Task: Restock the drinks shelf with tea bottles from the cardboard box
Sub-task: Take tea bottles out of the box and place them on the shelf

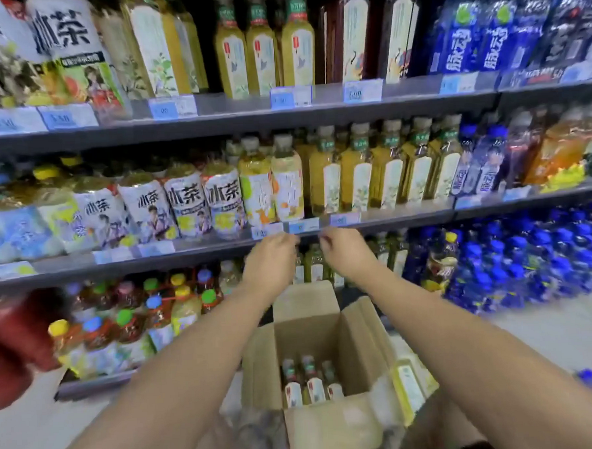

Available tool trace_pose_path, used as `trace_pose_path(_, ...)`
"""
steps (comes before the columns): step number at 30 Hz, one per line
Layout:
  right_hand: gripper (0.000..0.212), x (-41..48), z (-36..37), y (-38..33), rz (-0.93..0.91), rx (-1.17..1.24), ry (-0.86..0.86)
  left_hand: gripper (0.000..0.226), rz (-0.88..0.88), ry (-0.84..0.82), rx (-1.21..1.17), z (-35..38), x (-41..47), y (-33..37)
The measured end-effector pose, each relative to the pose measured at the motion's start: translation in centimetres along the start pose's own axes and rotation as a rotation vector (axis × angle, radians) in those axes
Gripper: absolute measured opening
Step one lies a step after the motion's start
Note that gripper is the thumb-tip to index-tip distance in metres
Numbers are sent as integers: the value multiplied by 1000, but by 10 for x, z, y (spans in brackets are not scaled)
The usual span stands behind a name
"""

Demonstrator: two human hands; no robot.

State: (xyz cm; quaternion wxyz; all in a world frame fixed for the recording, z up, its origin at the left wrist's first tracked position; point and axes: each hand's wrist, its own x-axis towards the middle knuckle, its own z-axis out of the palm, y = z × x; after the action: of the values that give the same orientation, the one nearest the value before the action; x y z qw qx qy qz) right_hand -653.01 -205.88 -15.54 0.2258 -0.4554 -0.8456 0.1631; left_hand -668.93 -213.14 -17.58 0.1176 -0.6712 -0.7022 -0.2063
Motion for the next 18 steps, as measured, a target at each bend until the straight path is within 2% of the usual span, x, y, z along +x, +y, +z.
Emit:
trace_pose_path(6,24,-64,132,61,158,-3,-324,22,-93,-219,-60,119,-98,-28)
trace_pose_path(8,23,-74,173,78,240,8,-434,21,-122,-273,-4,152,-121,-40)
trace_pose_path(10,22,-80,206,91,309,9,-525,22,-141,-278,52,179,-138,-49)
trace_pose_path(12,23,-82,237,101,352,7,-612,31,-150,-279,49,199,-151,-56)
trace_pose_path(15,38,-84,284,115,386,-18,-776,46,-157,-277,10,218,-163,-62)
trace_pose_path(18,49,-86,325,123,433,-49,-917,49,-226,-229,-77,226,-169,-62)
